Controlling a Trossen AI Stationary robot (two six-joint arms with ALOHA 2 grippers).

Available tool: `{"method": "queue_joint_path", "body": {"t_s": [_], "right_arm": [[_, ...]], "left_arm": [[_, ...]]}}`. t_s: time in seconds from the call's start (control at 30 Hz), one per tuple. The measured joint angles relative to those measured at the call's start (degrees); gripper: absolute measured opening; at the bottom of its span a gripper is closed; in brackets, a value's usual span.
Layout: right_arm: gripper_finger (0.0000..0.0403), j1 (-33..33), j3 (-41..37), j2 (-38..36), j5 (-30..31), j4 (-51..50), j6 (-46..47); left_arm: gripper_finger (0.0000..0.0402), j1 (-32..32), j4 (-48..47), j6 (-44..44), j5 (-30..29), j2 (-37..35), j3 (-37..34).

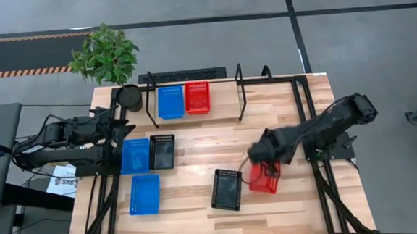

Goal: Stack baskets on shelf by color
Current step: Stack the red bin on the red bin on the shelf

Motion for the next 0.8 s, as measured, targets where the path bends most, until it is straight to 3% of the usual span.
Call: {"method": "queue_joint_path", "body": {"t_s": [0.17,0.4,0.6,0.8], "right_arm": [[0.0014,-7.8,10.7,-1.5,5.4,-3.5,-8.7],[0.0006,-20.5,23.1,1.6,9.5,7.7,-28.0],[0.0018,-29.4,33.8,9.7,9.1,19.9,-42.0],[0.0008,-35.7,47.4,22.0,5.6,21.8,-53.1]], "left_arm": [[0.0269,0.0,0.0,0.8,0.0,0.0,0.0],[0.0269,0.0,0.0,0.9,-0.2,0.0,0.0],[0.0269,0.0,0.0,1.7,-0.5,0.0,0.0],[0.0269,0.0,0.0,1.7,-0.5,0.0,0.0]]}}
